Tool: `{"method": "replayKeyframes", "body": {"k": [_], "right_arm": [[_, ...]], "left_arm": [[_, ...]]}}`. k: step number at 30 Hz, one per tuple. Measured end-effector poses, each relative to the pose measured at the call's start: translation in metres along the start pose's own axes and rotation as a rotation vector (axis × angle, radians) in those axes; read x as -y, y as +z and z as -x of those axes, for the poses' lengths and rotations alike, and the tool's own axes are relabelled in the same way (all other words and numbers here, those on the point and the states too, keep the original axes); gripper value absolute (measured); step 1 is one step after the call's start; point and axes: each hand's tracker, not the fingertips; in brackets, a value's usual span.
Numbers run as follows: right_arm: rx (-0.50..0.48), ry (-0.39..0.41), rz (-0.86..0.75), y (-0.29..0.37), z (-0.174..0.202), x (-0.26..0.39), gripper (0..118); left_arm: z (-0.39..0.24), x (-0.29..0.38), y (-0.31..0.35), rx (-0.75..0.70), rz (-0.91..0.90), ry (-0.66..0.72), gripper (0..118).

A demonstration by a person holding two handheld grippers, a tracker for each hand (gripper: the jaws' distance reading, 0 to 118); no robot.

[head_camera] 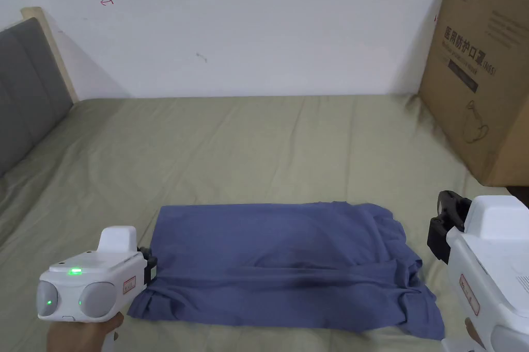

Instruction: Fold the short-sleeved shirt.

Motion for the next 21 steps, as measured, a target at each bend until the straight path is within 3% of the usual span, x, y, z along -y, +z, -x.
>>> {"method": "replayKeyframes", "body": {"k": [2,3,7,9,13,16,17,18,19,20,21], "right_arm": [[0.0,0.001,0.018,-0.008,0.0,0.004,0],[0.0,-0.002,0.029,-0.011,0.0,0.007,0],[0.003,-0.002,0.065,-0.026,0.0,0.017,0],[0.004,-0.002,0.081,-0.032,-0.001,0.021,0],[0.007,-0.009,0.118,-0.043,-0.004,0.03,0],[0.016,-0.017,0.146,-0.048,-0.008,0.038,0],[0.018,-0.024,0.159,-0.051,-0.01,0.041,0],[0.019,-0.035,0.178,-0.054,-0.012,0.045,1],[0.02,-0.05,0.206,-0.056,-0.015,0.05,4],[0.027,-0.062,0.235,-0.06,-0.018,0.055,14],[0.032,-0.076,0.272,-0.066,-0.02,0.062,33]], "left_arm": [[0.007,0.006,-0.024,-0.007,0.082,0.016,1],[0.01,0.007,-0.034,-0.008,0.106,0.035,10],[0.019,0.023,-0.071,-0.054,0.251,0.063,95],[0.021,0.033,-0.082,-0.094,0.279,0.076,102],[0.026,0.046,-0.106,-0.11,0.349,0.103,98],[0.025,0.054,-0.115,-0.086,0.38,0.099,57],[0.024,0.057,-0.113,-0.02,0.368,0.121,50],[0.021,0.056,-0.108,-0.07,0.349,0.109,32],[0.017,0.054,-0.107,-0.063,0.34,0.09,6],[0.013,0.053,-0.106,-0.049,0.325,0.058,4],[0.012,0.054,-0.102,-0.048,0.317,0.045,3]]}}
